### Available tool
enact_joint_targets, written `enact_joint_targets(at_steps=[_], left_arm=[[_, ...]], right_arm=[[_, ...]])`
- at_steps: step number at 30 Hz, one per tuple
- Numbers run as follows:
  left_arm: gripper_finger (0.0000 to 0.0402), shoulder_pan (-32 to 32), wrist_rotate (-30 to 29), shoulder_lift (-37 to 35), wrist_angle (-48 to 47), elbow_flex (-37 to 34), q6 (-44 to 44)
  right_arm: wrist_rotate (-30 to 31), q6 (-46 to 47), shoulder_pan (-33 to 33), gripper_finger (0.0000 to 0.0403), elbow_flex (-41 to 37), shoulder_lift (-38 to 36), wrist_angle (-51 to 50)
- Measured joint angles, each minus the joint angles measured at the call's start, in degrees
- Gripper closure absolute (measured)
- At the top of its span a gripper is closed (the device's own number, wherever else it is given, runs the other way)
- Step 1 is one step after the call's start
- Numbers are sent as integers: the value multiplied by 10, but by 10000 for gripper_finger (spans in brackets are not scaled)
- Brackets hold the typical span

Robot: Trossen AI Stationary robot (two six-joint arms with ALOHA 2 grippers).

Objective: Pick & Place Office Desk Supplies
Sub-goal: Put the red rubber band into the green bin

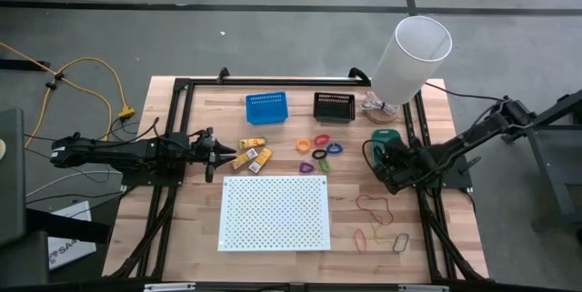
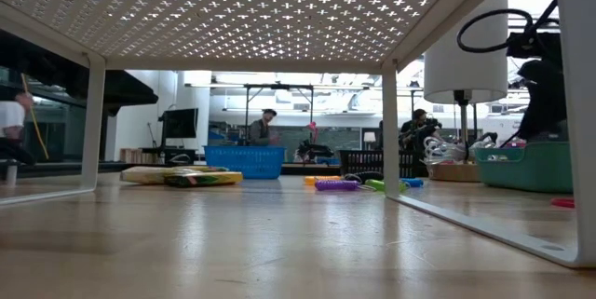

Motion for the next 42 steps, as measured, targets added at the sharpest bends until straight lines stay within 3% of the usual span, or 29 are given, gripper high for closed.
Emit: enact_joint_targets(at_steps=[6,13,21,27,37,42], left_arm=[[307,0,0,0,0,0,0],[306,0,0,0,0,0,0],[306,0,0,0,0,0,0],[306,0,0,0,0,0,0],[306,0,0,0,0,0,0],[306,0,0,0,0,0,0]], right_arm=[[38,-34,0,306,0,-33,6],[36,-85,0,306,0,-56,36],[39,-276,0,306,0,-66,190],[-45,-370,0,306,0,-66,280],[-189,-378,0,306,0,-72,350],[-227,-404,0,306,0,-72,392]])
